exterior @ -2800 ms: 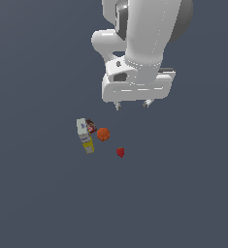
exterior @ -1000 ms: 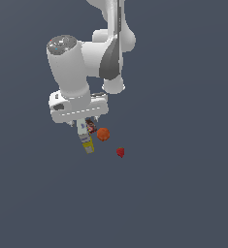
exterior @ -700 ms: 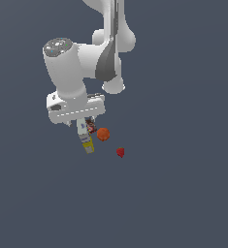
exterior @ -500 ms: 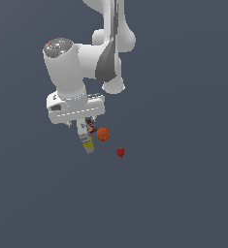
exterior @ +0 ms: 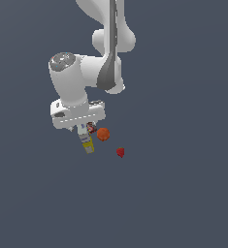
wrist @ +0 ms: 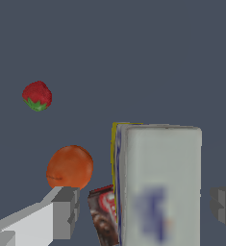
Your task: Pick up a designated object from a clutter of objects.
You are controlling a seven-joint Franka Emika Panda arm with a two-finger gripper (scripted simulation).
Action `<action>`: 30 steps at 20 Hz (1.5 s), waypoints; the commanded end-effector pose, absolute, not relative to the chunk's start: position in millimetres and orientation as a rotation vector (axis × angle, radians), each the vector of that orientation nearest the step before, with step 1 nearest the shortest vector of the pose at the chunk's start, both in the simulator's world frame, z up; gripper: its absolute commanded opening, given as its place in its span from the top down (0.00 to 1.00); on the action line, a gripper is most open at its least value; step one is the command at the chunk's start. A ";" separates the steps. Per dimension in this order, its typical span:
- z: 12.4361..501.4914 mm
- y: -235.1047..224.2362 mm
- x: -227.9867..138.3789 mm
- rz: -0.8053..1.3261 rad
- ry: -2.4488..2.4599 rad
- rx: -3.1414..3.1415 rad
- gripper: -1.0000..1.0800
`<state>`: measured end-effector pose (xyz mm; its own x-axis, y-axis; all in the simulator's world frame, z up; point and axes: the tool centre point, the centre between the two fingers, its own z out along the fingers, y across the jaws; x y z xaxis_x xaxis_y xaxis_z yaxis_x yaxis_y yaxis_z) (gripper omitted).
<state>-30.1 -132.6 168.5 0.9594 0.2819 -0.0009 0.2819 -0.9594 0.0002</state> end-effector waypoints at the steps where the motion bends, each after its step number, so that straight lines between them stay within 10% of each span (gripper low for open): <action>1: 159.1 -132.8 -30.1 -0.001 0.448 3.109 0.04; 6: 152.0 -133.0 -29.5 0.000 0.449 3.109 0.04; 7: 152.0 -133.0 -29.5 0.000 0.449 3.109 1.00; 30: 195.7 -93.6 -11.8 0.000 0.448 3.107 1.00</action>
